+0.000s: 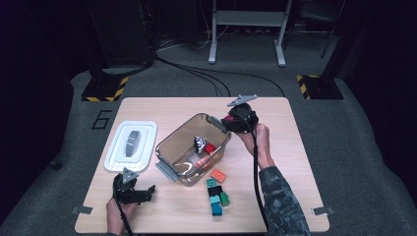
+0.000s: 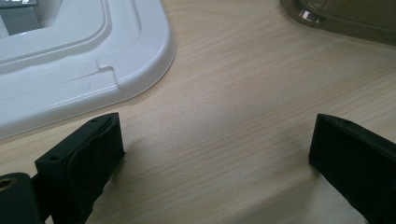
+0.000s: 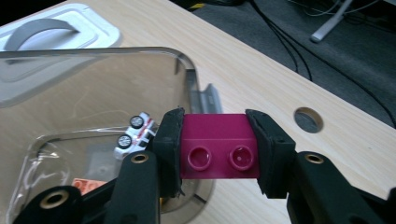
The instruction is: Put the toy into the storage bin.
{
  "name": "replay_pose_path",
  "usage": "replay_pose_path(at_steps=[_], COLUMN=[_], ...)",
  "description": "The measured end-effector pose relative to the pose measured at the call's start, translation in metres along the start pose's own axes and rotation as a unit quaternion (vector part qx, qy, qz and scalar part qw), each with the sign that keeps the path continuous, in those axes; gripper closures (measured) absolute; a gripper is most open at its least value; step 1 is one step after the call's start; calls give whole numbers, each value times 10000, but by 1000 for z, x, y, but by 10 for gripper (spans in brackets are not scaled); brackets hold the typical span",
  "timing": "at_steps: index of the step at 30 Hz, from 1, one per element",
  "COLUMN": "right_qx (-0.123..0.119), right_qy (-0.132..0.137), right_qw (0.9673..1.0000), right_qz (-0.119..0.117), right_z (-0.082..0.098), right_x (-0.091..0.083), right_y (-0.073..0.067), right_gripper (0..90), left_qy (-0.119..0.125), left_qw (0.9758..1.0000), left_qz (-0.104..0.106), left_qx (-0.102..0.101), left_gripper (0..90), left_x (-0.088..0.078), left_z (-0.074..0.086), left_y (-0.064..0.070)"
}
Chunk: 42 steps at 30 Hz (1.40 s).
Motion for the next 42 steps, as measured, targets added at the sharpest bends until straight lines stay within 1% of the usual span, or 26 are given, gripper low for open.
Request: replay_pose_path(at_steps=[1,2,3,4,5,6,8,9,12,13,15,17,18,21,24,27,31,35,38,42], right_qx=[-5,46,-72,-84,-90,-217,-248,-330,-442,-512,-503,-569,-560,-580,-505,-499,-512,-531,-575,-600], right_qy=[3,-27,0,-3,-85,-48,-122,-138,-306,-344,-417,-490,-513,-601,-628,-645,-640,-695,-661,-729], right_qw=[10000,9999,9998,9997,9995,9992,9986,9981,9964,9956,9950,9937,9934,9924,9929,9930,9932,9930,9934,9931], right_qz=[-68,-127,-186,-217,-287,-345,-453,-500,-654,-699,-749,-833,-864,-899,-871,-858,-822,-797,-740,-693], right_z=[0,0,-1,-1,0,0,1,2,6,8,10,14,15,19,22,24,26,28,29,31], right_x=[1,2,4,5,6,8,11,12,17,18,19,20,21,21,19,17,15,14,13,12], right_y=[-3,-7,-9,-12,-18,-20,-29,-31,-42,-44,-47,-49,-50,-49,-48,-45,-44,-44,-45,-45], right_gripper=[585,585,585,584,585,585,585,585,584,584,585,584,584,584,584,583,582,579,576,537], left_qy=[-3,-2,-4,0,-2,-2,-2,-1,-1,-2,2,2,2,-1,2,2,1,-3,1,0], left_qw=[10000,10000,10000,10000,10000,10000,10000,10000,10000,10000,10000,10000,10000,10000,10000,10000,10000,10000,10000,10000], left_qz=[0,0,1,0,0,0,0,0,-1,-1,-2,-1,-2,0,-2,-2,-2,1,-1,-1], left_qx=[2,2,5,1,3,1,3,3,5,7,3,3,4,4,1,2,3,5,1,1], left_gripper=[30,30,30,30,30,30,30,30,30,31,31,31,31,31,31,31,31,31,31,30], left_x=[0,0,0,0,0,0,0,0,0,0,0,0,0,0,0,0,0,0,0,0], left_z=[0,0,0,0,0,0,0,0,0,0,0,0,0,0,0,0,0,0,0,0], left_y=[0,0,0,0,0,0,0,0,0,0,0,0,0,0,0,0,0,0,0,0])
Point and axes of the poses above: each handheld gripper's, and its own axes: x roughly forward along the jaws, z roughly out of its underside, y roughly to its right, the point moved 6 cm from there along x, roughly forward along the jaws, and after that the axes turned 7 degrees about y, right-handed, at the moved point
